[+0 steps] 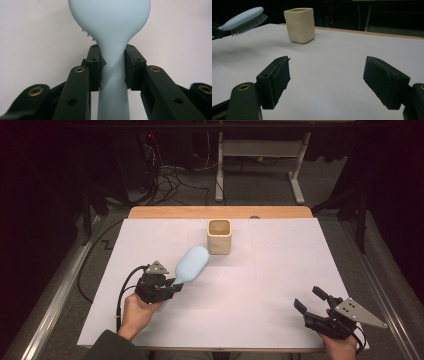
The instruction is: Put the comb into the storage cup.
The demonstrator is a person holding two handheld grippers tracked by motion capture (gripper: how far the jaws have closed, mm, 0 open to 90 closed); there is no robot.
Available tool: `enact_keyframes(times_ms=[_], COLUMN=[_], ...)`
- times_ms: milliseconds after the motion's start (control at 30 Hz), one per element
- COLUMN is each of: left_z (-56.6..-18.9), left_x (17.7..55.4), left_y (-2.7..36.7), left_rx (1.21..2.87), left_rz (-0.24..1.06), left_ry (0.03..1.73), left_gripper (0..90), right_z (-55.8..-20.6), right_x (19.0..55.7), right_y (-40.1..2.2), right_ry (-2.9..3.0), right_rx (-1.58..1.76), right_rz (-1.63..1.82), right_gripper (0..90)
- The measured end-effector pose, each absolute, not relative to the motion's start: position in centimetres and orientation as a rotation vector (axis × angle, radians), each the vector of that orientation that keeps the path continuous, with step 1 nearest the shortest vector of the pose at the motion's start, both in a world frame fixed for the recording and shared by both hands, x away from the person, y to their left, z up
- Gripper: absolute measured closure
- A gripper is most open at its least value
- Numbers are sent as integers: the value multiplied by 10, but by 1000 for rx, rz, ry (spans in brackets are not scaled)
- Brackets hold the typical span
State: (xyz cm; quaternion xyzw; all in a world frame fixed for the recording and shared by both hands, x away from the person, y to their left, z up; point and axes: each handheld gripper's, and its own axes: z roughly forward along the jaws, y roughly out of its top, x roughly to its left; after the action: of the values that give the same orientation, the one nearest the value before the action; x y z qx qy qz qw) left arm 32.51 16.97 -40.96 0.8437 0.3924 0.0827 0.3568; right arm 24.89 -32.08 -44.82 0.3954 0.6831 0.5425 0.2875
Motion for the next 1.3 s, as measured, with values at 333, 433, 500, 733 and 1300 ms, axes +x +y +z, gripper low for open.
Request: enact_keyframes(times_ms=[333, 433, 500, 733, 1300], left_z=[-409, -409, -410, -408, -406], left_x=[319, 318, 318, 316, 312], left_y=[164, 161, 160, 153, 137], left_rx=[2162, 2157, 2158, 2151, 2155], left_rz=[204, 193, 187, 182, 173], left_ry=[967, 954, 947, 921, 866], left_gripper=[694, 694, 694, 693, 693], right_z=[-446, -446, -445, -442, -438], right_x=[251, 251, 251, 254, 267], right_y=[-308, -303, -300, -287, -251], right_ry=[1852, 1875, 1881, 1889, 1962], right_rx=[1030, 1010, 1005, 981, 946], right_rz=[1491, 1509, 1514, 1556, 1608], right_gripper=[213, 207, 205, 200, 196])
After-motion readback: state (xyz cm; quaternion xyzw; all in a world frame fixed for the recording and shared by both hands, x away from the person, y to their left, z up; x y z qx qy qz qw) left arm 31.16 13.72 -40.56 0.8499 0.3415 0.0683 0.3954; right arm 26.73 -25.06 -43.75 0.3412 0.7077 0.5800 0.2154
